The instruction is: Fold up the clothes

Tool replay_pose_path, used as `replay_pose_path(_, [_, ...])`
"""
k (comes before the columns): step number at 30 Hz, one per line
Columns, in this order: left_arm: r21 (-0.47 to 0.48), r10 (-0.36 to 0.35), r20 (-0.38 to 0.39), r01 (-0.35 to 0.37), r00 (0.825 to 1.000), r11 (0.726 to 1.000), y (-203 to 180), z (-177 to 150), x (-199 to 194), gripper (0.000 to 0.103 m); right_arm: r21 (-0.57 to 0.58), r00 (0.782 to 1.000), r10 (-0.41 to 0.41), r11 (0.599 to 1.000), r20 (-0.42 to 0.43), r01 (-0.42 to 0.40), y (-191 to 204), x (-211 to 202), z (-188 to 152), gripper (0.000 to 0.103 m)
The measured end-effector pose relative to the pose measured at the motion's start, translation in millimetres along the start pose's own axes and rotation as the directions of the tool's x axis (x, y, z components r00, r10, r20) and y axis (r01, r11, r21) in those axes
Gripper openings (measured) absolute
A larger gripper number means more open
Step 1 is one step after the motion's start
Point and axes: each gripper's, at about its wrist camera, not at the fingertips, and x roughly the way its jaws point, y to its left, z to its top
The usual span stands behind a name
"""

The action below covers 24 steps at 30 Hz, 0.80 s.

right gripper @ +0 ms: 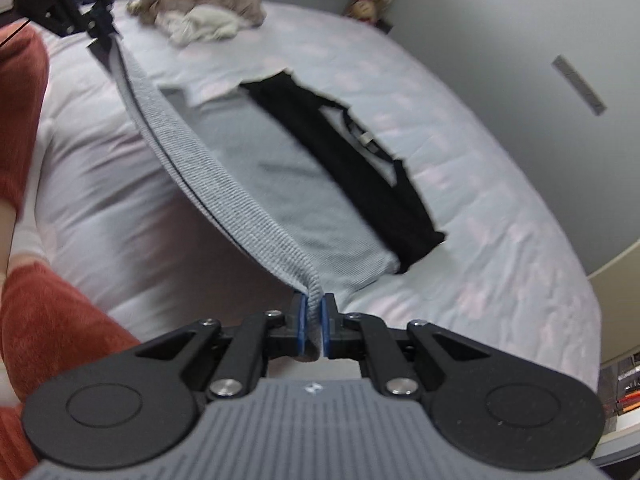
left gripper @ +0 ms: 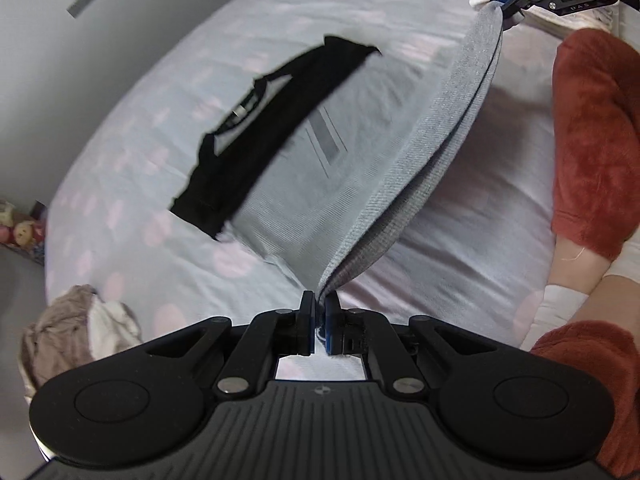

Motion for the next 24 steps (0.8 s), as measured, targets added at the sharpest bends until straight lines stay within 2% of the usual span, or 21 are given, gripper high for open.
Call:
replay_pose_path(7, [-0.020, 0.068, 0.031, -0.068, 0.997, 0.998, 27.7, 21.6, -4.4, 0.002, 0.035, 0.997, -0.074, 0.997, 0.033, 0.072, -23.2, -10.4, 23.6, 0.009])
replay_pose_path(17, [-0.026, 0.138, 0.018, -0.137, 0.990, 0.990, 100.4, 68.1, 43.2, 0.002, 0.028, 0.986, -0.166, 0.986, 0.029, 0.165, -83.1, 61.8, 76.6, 0.009])
replay_pose_path(24, [-0.043, 0.143, -0.011, -0.144, 0.990, 0.989, 155.5, 100.7, 96.8, 0.002, 0.015, 0.985, -0.175, 0.984, 0.005, 0.175, -129.8, 137.8, 110.5, 0.009])
